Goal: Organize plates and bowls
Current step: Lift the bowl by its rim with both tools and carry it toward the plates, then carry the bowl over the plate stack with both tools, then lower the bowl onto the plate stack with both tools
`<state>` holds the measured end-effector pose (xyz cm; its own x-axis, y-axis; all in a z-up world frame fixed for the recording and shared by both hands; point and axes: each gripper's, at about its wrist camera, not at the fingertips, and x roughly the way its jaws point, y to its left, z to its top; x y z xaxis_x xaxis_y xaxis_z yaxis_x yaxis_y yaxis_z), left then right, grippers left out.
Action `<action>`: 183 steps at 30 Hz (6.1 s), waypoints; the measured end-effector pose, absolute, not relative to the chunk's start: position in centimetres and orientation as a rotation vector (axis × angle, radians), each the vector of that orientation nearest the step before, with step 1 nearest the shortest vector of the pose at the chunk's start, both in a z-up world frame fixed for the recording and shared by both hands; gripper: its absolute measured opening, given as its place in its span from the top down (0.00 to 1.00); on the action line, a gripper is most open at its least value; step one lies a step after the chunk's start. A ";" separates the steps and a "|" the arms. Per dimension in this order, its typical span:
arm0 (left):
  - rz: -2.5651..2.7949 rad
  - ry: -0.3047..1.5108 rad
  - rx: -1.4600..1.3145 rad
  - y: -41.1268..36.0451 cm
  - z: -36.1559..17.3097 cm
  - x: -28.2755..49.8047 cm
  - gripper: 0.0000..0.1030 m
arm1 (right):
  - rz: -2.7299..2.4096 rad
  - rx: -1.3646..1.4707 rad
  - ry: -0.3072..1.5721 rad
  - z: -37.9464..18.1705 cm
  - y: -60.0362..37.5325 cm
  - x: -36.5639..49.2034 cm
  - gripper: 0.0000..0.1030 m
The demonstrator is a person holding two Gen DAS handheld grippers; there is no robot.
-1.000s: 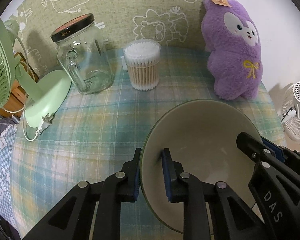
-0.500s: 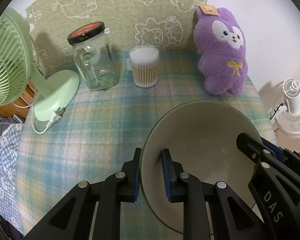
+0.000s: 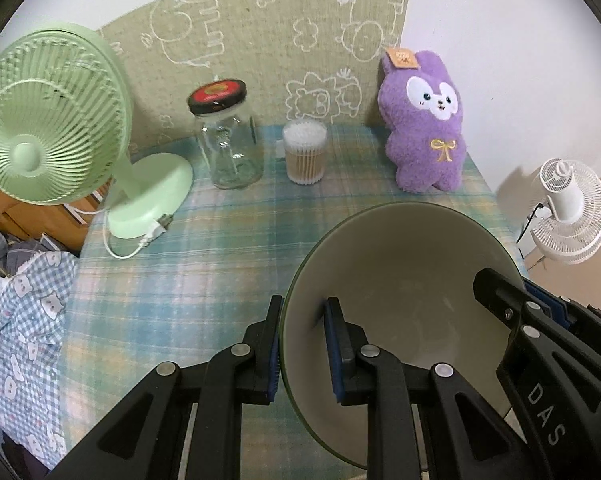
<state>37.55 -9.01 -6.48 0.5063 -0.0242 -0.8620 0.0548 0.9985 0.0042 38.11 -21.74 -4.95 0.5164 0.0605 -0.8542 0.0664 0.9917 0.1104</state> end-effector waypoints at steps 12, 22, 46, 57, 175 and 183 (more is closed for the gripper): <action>-0.043 0.995 0.045 -5.1 -3.3 31.6 0.83 | 0.001 0.137 0.991 -1.7 -18.1 32.3 0.83; -0.034 0.983 0.033 -0.1 -2.7 26.7 0.83 | 0.006 0.137 0.984 -0.5 -13.0 27.1 0.83; -0.055 1.061 0.054 8.4 -7.8 17.6 0.83 | -0.021 0.133 1.068 -5.4 -3.6 17.2 0.83; -0.068 1.124 0.061 9.0 -10.8 16.7 0.83 | -0.038 0.106 1.132 -8.5 -2.6 16.1 0.83; -0.216 1.219 0.014 6.7 -12.5 16.8 0.50 | 0.045 0.214 1.298 -12.7 -4.6 18.0 0.55; -0.193 1.179 0.000 4.9 -9.8 17.0 0.50 | 0.059 0.213 1.258 -9.6 -6.6 18.0 0.55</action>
<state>17.03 4.94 -9.75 0.3670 -0.1502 -0.9180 0.1503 0.9835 -0.1009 18.04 -6.60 -9.63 0.3094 0.1608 -0.9372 0.0729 0.9787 0.1920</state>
